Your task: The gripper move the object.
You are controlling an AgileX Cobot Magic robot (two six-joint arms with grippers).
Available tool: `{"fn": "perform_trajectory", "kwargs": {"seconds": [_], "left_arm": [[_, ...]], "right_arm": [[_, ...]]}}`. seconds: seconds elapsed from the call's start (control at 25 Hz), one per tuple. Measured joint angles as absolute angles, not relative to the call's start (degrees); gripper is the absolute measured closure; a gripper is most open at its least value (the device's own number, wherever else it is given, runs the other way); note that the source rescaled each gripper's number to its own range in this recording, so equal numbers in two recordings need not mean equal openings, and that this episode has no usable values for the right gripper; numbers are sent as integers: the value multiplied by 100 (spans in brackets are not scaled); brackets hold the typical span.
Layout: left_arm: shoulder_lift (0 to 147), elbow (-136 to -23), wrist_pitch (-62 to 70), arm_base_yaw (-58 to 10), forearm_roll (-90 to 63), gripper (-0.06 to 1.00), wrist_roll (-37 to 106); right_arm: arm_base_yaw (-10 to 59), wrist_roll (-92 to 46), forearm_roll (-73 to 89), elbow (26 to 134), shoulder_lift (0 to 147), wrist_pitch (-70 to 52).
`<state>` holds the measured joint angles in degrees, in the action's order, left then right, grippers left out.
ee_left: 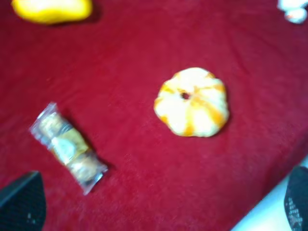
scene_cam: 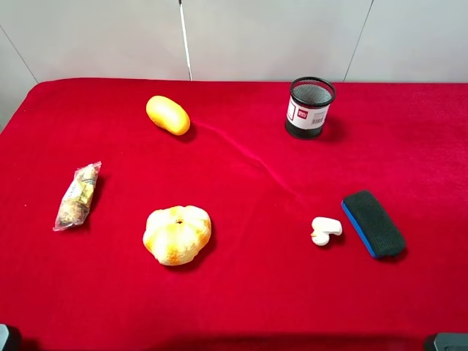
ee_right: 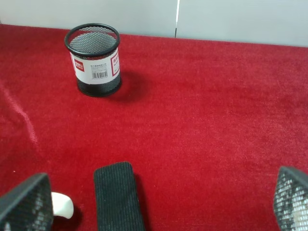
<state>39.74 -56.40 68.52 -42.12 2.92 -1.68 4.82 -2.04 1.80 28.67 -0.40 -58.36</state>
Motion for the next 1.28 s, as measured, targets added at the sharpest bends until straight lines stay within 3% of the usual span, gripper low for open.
{"fn": "perform_trajectory", "kwargs": {"seconds": [0.4, 0.68, 1.0, 1.28], "left_arm": [[3565, -5179, 6852, -2652, 286, -5, -188], [2461, -4055, 6542, -1564, 38, -5, -193], [1184, -2997, 5990, -646, 0, -5, -198], [260, -2807, 6048, -270, 0, -5, -158]], "right_arm": [[482, -204, 180, 2867, -40, -5836], [482, -204, 180, 2867, -40, -5836], [482, -204, 180, 2867, -40, -5836], [482, -204, 180, 2867, -40, -5836]]}}
